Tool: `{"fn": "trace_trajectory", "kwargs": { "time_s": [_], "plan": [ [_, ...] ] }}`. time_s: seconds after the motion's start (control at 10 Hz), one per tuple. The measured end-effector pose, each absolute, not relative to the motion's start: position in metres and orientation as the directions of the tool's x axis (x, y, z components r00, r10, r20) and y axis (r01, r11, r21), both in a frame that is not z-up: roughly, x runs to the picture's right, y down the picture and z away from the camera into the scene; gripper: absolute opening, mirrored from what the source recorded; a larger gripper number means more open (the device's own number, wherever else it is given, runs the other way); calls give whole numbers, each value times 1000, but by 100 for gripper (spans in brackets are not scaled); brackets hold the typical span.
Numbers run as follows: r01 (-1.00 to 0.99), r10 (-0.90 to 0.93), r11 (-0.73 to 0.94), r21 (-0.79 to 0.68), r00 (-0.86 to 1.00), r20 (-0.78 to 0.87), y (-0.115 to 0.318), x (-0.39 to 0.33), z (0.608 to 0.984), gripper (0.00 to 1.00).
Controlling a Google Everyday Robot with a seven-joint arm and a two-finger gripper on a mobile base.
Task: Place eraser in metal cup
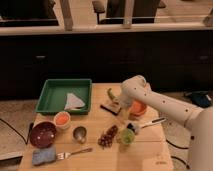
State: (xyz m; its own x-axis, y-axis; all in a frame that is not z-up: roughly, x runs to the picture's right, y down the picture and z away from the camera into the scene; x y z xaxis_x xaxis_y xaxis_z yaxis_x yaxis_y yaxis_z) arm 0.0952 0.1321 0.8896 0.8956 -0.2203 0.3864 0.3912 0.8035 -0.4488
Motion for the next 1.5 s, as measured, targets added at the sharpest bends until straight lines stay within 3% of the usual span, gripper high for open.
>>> {"fn": "trace_trajectory", "kwargs": {
  "time_s": [1.5],
  "plan": [
    [305, -162, 823, -479, 935, 316, 124, 55, 904, 80]
  ]
}}
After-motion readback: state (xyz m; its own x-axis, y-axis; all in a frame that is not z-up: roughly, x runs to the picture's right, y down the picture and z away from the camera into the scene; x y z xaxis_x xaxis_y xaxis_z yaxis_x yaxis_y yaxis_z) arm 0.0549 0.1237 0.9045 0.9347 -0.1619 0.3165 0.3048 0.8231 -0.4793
